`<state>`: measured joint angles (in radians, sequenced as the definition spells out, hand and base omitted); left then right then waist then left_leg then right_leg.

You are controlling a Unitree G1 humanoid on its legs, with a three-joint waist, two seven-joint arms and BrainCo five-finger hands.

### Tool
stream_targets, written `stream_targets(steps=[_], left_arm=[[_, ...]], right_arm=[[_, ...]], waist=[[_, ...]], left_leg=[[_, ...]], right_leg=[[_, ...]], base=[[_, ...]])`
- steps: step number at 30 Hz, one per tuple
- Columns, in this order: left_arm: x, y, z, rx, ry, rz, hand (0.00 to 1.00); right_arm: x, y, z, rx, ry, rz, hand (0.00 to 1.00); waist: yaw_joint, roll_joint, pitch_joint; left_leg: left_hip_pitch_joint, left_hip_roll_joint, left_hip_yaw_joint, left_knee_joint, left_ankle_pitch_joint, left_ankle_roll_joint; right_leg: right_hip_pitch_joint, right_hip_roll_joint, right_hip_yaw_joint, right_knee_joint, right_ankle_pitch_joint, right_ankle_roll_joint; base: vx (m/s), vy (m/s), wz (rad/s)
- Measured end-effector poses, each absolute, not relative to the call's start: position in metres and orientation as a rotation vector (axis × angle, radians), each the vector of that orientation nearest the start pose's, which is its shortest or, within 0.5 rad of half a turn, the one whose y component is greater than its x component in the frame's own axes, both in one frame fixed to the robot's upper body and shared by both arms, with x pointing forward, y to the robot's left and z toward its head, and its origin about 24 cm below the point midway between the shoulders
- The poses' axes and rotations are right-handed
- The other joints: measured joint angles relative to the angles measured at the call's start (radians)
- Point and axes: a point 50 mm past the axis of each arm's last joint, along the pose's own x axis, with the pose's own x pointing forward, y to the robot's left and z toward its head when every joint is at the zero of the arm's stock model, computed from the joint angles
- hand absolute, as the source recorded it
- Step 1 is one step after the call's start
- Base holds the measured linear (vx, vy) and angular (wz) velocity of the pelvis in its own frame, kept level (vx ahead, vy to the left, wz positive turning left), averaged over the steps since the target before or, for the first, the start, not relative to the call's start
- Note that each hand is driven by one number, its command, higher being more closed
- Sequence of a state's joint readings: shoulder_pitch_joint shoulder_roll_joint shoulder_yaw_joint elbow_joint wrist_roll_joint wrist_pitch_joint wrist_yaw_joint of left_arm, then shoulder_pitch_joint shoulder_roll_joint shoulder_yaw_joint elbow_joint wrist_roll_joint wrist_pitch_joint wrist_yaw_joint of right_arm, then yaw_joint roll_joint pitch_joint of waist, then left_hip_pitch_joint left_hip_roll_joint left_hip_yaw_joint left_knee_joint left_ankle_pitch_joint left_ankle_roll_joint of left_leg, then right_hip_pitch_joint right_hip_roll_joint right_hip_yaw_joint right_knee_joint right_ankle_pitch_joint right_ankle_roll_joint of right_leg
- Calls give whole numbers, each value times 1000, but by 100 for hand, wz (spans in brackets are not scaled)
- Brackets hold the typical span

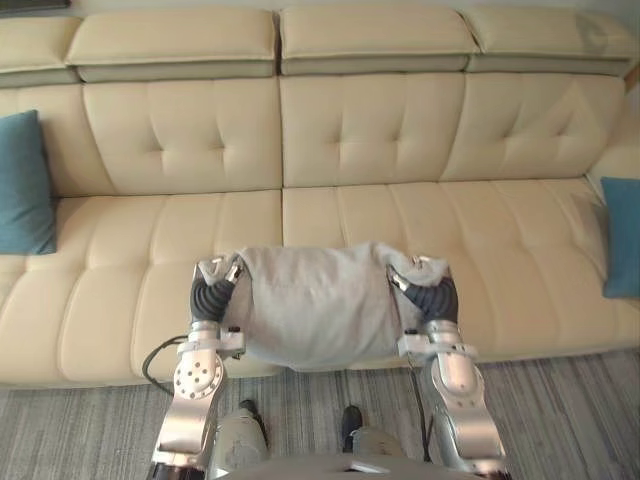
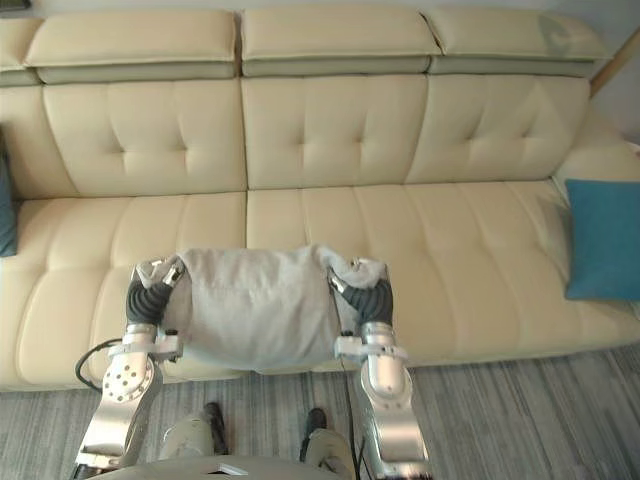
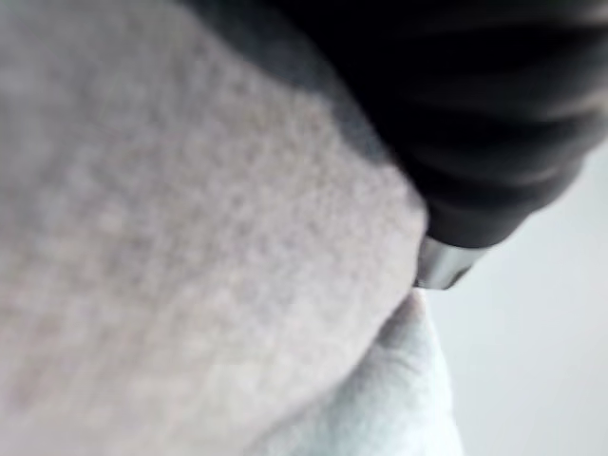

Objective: Pick up cushions and gather them together orderly.

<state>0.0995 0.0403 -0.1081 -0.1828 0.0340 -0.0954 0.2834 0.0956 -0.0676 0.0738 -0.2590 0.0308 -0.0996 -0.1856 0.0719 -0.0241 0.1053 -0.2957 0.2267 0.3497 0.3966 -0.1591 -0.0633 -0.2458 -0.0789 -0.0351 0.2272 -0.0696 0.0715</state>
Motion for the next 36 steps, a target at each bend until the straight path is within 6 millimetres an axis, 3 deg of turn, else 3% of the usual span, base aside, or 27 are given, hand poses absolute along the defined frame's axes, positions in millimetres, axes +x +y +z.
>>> stream_targets(steps=[3,7,9,11,15,19,27,32,33,34,36], left_arm=[[256,152,91,42,-273,237,100],[295,162,129,80,-401,300,100],[303,165,142,83,-438,323,100],[320,168,175,81,-528,345,100],[341,173,217,76,-618,384,100],[350,173,247,44,-677,404,100],[364,169,288,-4,-725,416,100],[361,169,307,-52,-780,420,100],[360,169,309,-62,-784,421,100],[360,169,312,-68,-791,419,0],[358,169,320,-102,-812,428,0]], right_arm=[[258,-147,107,11,-335,-116,100],[299,-131,148,28,-457,-106,100],[308,-127,162,34,-496,-116,100],[325,-127,199,43,-594,-147,100],[338,-127,249,46,-718,-181,100],[343,-133,278,79,-776,-218,100],[353,-140,313,162,-806,-234,100],[346,-139,335,186,-872,-224,100],[345,-139,336,190,-879,-226,0],[344,-139,339,196,-886,-231,0],[341,-139,347,212,-912,-238,0]], waist=[[0,-4,3],[6,-11,18],[11,-13,27],[11,-13,55],[16,-12,107],[28,-8,155],[40,25,251],[41,42,266],[42,45,267],[43,47,268],[42,49,270]], left_leg=[[-11,-20,12,-22,24,10],[-54,-35,6,-70,79,18],[-65,-38,4,-86,96,20],[-104,-45,-15,-113,133,23],[-139,-65,-43,-211,220,24],[-166,-76,-58,-301,294,23],[-275,-81,-88,-395,390,14],[-318,-75,-103,-412,413,3],[-323,-76,-103,-419,418,0],[-334,-75,-105,-419,420,-2],[-356,-72,-106,-425,424,-5]], right_leg=[[-30,-5,25,-5,23,1],[-78,-7,24,-29,62,-5],[-91,-6,23,-34,71,-7],[-127,-5,13,-43,90,-7],[-181,-4,-9,-51,110,-8],[-248,-1,-22,-30,114,-11],[-411,9,-25,29,114,-11],[-478,18,-9,71,98,-20],[-492,17,-7,88,90,-21],[-509,18,-7,99,87,-23],[-540,20,-7,114,83,-24]], base=[[-62,19,-6],[-107,-26,5],[-100,-34,7],[-125,-42,20],[-117,-67,24],[-53,-61,15],[-50,-33,9],[-16,-32,3],[-14,-34,2],[-22,-53,1],[-16,-43,1]])
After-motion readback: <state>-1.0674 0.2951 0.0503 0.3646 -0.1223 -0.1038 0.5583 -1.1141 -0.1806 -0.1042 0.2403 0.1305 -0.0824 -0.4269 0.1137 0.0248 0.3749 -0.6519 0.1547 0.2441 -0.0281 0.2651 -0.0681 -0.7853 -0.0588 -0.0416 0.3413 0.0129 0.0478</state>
